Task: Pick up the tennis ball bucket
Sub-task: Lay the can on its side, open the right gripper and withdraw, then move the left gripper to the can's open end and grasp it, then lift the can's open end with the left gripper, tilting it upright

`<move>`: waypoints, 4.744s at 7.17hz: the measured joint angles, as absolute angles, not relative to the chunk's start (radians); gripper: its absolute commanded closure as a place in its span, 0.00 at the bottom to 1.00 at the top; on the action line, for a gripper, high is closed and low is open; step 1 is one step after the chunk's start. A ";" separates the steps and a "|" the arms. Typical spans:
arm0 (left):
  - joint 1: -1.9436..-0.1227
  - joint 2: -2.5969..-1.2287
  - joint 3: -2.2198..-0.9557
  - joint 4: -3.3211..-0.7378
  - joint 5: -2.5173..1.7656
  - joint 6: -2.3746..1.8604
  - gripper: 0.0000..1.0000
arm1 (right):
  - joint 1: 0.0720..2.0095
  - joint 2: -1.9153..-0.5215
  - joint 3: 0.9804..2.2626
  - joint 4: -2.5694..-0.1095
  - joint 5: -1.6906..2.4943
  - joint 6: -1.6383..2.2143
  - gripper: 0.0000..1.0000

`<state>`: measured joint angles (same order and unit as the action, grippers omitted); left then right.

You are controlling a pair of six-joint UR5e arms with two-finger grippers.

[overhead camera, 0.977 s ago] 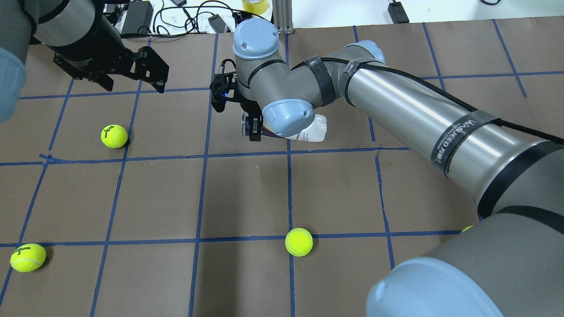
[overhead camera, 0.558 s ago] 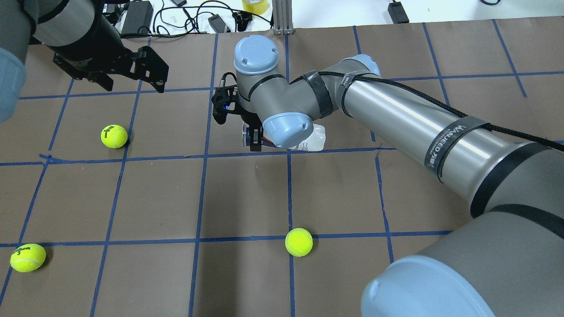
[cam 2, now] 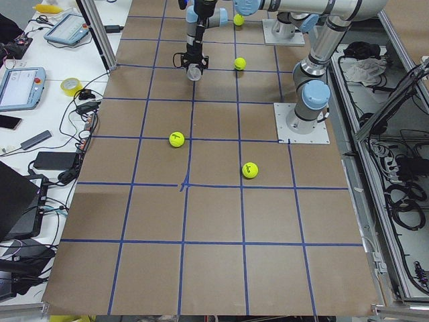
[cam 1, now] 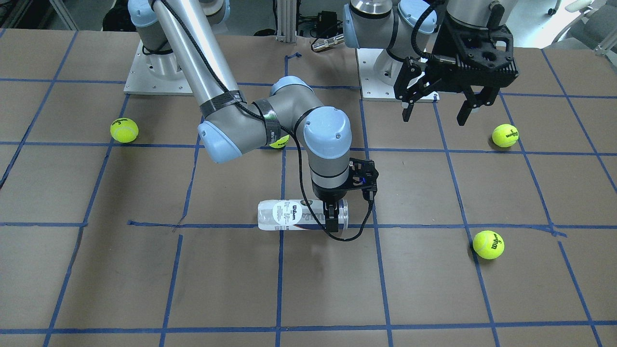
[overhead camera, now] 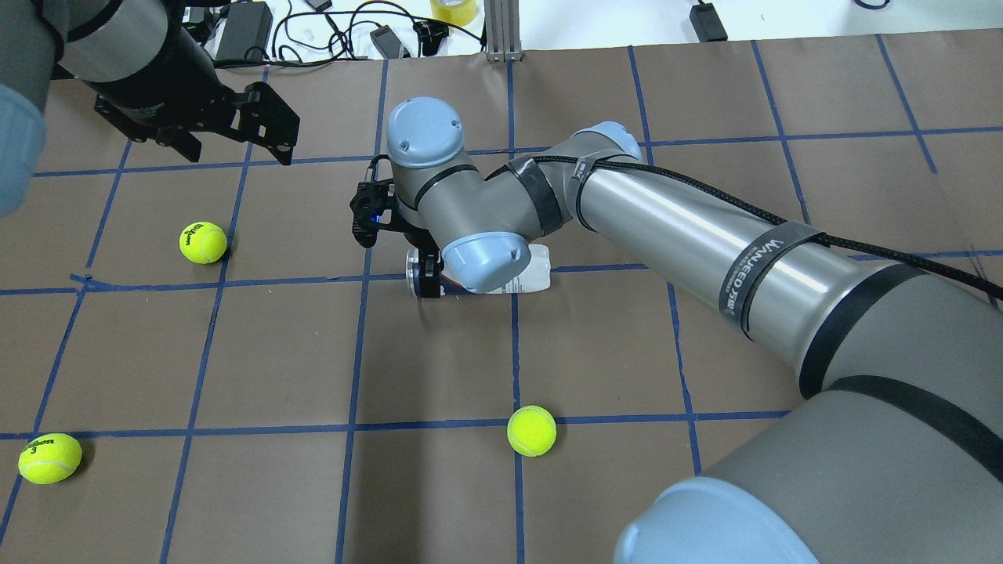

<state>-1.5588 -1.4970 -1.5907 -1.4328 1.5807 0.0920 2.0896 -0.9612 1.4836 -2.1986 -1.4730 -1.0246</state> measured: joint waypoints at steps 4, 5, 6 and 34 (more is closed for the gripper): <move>-1.559 -1.500 -1.592 -1.434 1.578 0.095 0.00 | 2.034 -0.972 1.475 -2.195 -1.469 -1.036 0.00; -1.559 -1.508 -1.593 -1.434 1.575 0.099 0.00 | 2.000 -0.986 1.476 -2.191 -1.451 -1.036 0.00; -1.558 -1.524 -1.593 -1.433 1.570 0.101 0.00 | 1.958 -1.019 1.478 -2.171 -1.423 -1.036 0.00; -1.613 -1.889 -1.433 -1.313 1.237 -0.256 1.00 | 1.546 -1.592 1.428 -1.558 -1.502 -0.009 0.00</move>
<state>-1.6126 -1.8889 -1.4328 -1.3130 1.2368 -0.2562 1.5460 -1.5920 1.4283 -1.5576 -1.5024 -0.0086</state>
